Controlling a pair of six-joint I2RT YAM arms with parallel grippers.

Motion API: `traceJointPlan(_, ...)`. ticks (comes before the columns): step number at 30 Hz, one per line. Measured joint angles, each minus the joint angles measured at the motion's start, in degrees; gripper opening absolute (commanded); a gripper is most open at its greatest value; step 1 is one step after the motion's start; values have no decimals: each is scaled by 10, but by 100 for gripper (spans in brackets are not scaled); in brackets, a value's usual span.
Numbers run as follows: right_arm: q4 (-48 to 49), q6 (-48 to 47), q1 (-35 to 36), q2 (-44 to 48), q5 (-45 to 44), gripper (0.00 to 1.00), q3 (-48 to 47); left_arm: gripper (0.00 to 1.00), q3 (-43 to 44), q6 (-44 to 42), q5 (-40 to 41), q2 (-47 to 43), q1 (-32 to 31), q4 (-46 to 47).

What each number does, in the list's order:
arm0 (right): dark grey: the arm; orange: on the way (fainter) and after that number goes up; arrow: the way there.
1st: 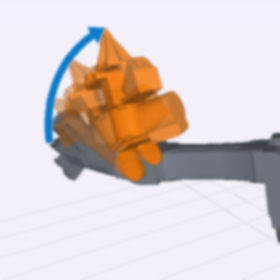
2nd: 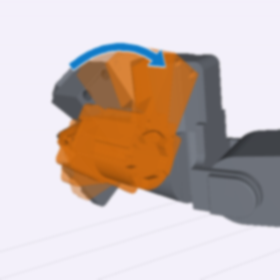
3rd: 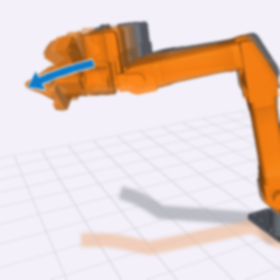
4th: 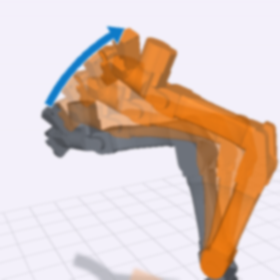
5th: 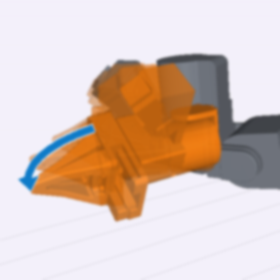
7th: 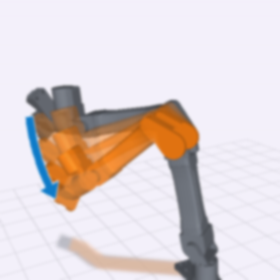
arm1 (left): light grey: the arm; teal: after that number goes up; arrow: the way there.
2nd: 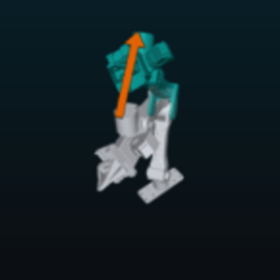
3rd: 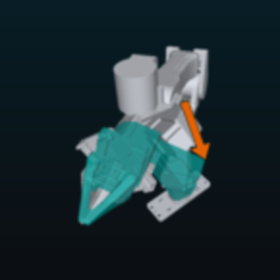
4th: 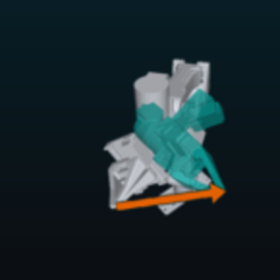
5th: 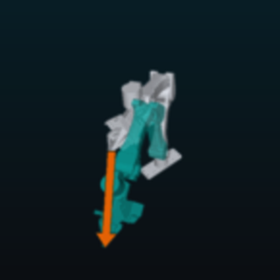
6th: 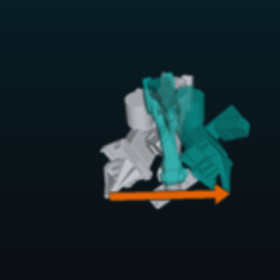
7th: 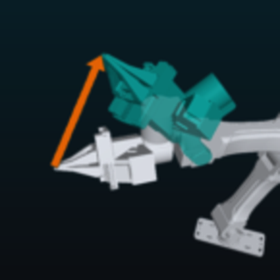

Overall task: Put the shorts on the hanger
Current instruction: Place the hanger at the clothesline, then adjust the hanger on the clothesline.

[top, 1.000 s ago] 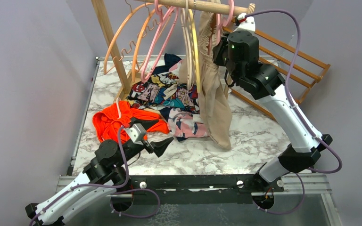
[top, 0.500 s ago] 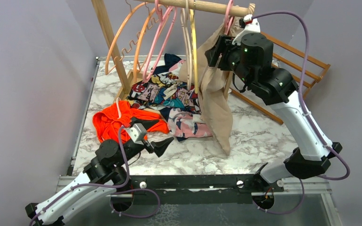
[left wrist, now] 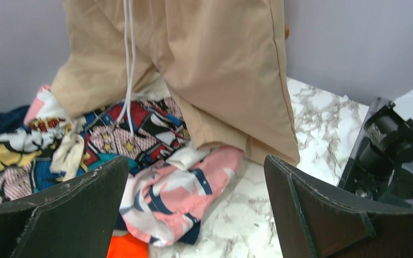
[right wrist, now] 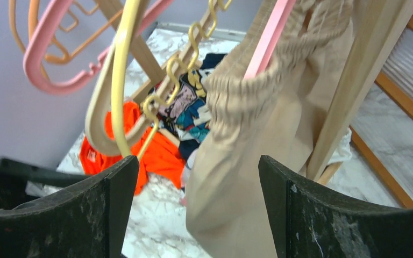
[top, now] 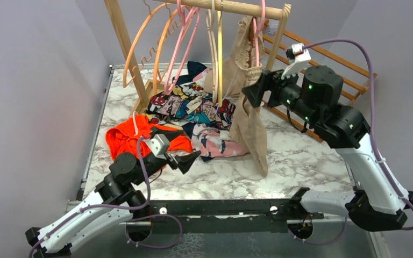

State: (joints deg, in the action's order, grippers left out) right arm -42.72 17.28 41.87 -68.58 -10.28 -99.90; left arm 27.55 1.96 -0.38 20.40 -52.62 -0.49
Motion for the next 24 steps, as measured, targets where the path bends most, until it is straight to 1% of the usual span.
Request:
traceJointPlan(4,10,-17,0,55,22,84,69,99,55,-15,1,50,0,8)
traceJointPlan(8,11,-19,0,95,25,84,116,99,64,-19,2,72,0,25)
traceJointPlan(12,7,-5,0,117,23,84,167,99,41,-12,7,76,0,43)
traceJointPlan(17,0,8,0,116,27,84,226,99,-5,6,15,62,0,50)
traceJointPlan(22,-2,11,0,113,71,84,259,99,-32,17,25,30,0,42)
traceJointPlan(24,1,11,0,113,96,79,269,99,-34,20,29,17,0,41)
